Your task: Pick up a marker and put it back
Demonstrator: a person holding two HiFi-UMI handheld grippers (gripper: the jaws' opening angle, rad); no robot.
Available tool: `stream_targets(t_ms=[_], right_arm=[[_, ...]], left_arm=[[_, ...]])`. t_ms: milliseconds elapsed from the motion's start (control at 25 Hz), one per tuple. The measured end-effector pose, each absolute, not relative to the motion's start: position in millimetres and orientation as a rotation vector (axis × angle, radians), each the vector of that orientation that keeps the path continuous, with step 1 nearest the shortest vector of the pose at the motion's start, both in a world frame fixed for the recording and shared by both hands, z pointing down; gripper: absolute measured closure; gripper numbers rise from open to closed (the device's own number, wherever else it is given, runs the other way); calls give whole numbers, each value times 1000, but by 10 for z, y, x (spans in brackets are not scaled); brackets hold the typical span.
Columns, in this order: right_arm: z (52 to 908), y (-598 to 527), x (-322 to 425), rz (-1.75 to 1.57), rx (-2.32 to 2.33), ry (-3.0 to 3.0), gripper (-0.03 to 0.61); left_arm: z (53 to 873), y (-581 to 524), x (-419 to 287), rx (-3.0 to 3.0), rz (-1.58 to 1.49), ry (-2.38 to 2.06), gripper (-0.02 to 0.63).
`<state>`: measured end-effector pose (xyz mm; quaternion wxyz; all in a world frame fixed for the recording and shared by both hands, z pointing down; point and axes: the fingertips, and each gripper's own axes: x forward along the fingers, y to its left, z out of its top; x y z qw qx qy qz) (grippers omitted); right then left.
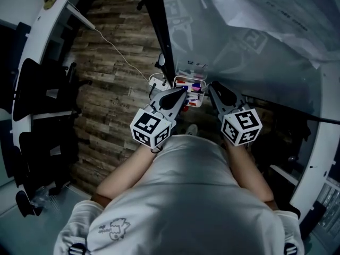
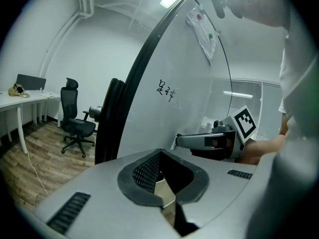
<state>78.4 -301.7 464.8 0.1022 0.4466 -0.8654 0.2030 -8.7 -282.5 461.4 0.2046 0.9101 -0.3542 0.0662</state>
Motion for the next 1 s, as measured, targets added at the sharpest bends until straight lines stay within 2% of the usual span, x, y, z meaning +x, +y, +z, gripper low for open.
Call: stream_targets(t_ms=[1000], right_arm=[[4853, -3081, 762, 691, 1271, -2535, 502]], left_arm=[[4837, -2927, 35, 2511, 250, -915, 609]])
